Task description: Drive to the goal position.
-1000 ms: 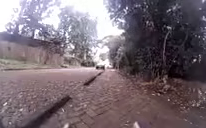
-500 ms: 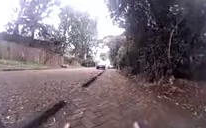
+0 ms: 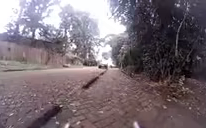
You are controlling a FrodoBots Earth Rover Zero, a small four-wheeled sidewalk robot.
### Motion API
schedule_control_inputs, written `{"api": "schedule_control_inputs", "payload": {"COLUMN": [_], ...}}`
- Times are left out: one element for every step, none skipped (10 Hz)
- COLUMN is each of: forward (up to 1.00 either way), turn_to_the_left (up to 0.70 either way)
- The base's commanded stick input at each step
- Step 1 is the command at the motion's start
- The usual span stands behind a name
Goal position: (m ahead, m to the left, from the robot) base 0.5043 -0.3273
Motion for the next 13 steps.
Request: {"api": "schedule_control_inputs", "payload": {"forward": [0.12,0.00,0.00,0.00,0.00,0.00,0.00,0.00,-0.04,-0.15,-0.26,-0.37,-0.49], "turn_to_the_left": [0.02,0.00,0.00,0.00,0.00,0.00,0.03,0.07,0.10,0.11,0.11,0.11,0.12]}}
